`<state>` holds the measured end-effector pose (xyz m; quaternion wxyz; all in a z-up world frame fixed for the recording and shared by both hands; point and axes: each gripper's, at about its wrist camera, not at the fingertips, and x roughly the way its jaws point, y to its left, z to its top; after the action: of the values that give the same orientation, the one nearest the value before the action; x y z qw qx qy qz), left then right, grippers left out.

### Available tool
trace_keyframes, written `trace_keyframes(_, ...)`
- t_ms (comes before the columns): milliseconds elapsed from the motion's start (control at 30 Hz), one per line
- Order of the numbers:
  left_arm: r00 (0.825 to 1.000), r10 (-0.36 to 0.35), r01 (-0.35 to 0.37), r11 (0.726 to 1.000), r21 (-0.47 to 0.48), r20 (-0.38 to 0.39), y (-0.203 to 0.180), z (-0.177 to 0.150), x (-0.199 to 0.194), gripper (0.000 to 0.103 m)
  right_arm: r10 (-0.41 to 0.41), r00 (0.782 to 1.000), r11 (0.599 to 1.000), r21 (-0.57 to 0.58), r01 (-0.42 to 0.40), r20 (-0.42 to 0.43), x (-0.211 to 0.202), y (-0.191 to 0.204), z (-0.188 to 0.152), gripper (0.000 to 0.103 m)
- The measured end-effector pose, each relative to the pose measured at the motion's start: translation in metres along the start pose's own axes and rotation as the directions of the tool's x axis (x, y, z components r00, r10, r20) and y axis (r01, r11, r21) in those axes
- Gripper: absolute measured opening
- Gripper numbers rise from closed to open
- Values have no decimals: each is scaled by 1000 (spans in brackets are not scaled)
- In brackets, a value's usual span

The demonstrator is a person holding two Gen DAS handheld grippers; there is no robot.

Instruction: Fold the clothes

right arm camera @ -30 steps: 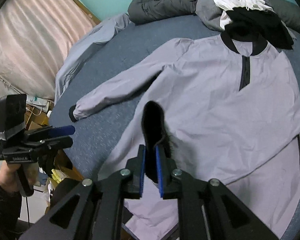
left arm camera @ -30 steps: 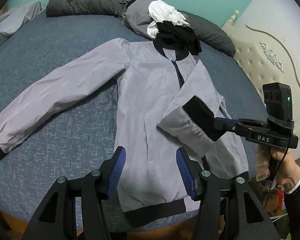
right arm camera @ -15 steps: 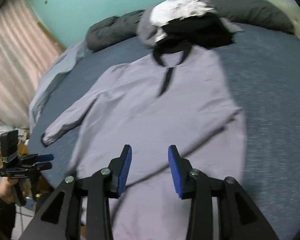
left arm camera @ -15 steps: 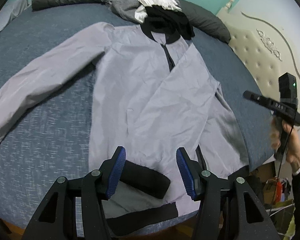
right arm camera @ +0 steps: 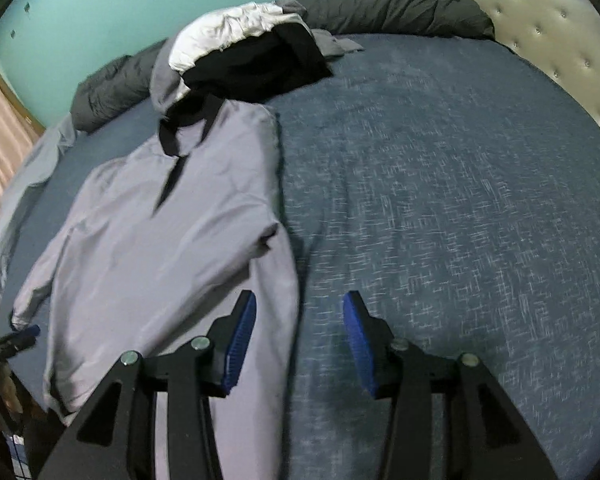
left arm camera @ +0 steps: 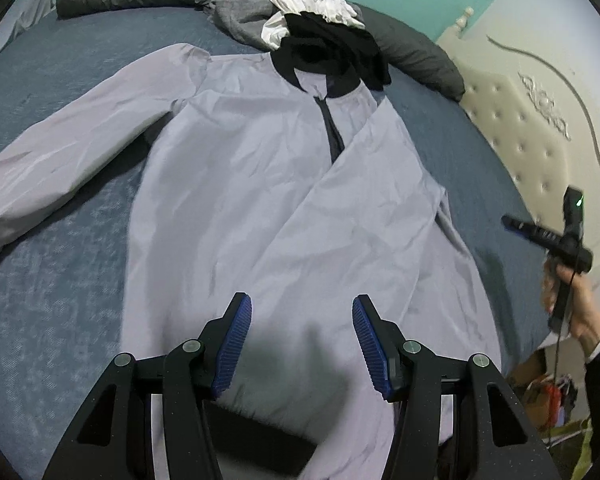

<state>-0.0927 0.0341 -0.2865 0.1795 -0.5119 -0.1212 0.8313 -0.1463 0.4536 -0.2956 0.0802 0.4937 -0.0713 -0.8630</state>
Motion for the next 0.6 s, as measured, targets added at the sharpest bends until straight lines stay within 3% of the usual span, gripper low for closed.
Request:
trace_keyframes(400,999,-30,30,1000,0,27,3,21,52,57,-3,998,996,-92,-3,-63,84,8,20,46)
trace_keyframes(600,998,-41,41,999,2,37,6,25,68,60,-45,997,984,-173,32,-69,110,20,30,46)
